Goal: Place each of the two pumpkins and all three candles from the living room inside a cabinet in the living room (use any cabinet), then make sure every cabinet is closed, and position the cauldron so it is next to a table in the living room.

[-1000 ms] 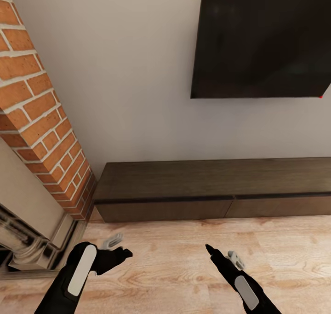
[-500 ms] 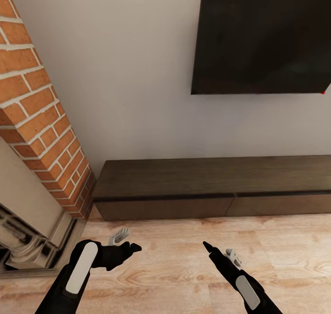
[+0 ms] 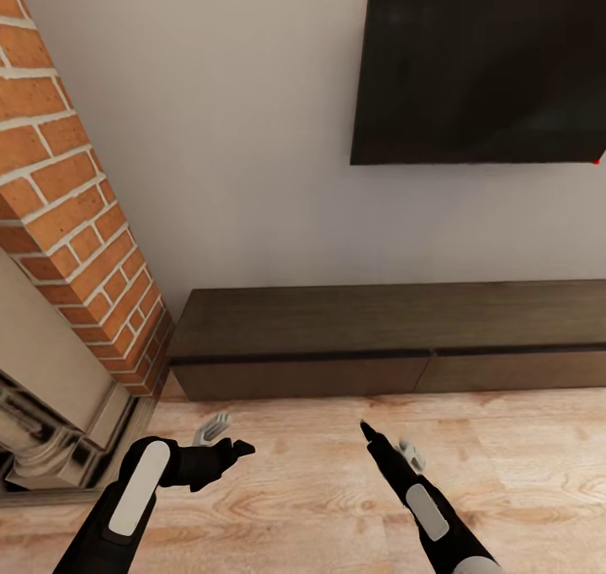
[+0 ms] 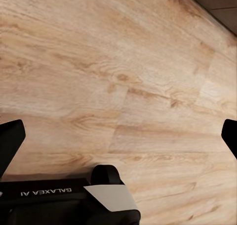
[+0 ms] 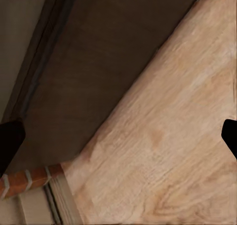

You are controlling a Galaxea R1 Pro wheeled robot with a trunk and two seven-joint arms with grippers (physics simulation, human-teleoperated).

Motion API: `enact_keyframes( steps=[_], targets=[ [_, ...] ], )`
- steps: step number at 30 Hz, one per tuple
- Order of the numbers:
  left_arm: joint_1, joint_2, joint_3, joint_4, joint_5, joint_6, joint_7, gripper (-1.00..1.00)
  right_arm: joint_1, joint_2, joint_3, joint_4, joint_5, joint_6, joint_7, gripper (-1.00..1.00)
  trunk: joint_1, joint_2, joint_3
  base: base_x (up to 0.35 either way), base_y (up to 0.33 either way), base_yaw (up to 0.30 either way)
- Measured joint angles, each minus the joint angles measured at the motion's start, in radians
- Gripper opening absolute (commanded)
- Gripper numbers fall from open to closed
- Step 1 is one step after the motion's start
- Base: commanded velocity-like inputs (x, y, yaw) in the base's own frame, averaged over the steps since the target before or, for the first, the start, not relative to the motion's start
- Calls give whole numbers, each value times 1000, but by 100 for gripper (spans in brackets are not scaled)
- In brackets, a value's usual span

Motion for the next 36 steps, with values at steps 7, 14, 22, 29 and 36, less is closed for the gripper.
enact_keyframes(
  steps=[7,14,22,29,36],
  targets=[
    [0,1,3,0,-1,0,0,100,-9,9,-27,45,-183,-76,4,100,27,-49,-22,0,0,0],
    [0,-2,-60,0,8,2,-1,100,-9,3,-28,46,-198,-71,253,100,54,-98,-44,0,0,0],
    [0,-1,-171,4,145,1,-1,100,-2,5,-36,41,-205,-73,301,100,84,-154,-69,0,0,0],
    [-1,1,-198,9,159,1,-1,100,2,6,-67,47,-317,-68,392,100,111,-203,-91,0,0,0],
    [-1,-3,-199,7,159,-1,-1,100,3,3,-69,49,-329,-67,407,100,138,-252,-113,0,0,0]
  ],
)
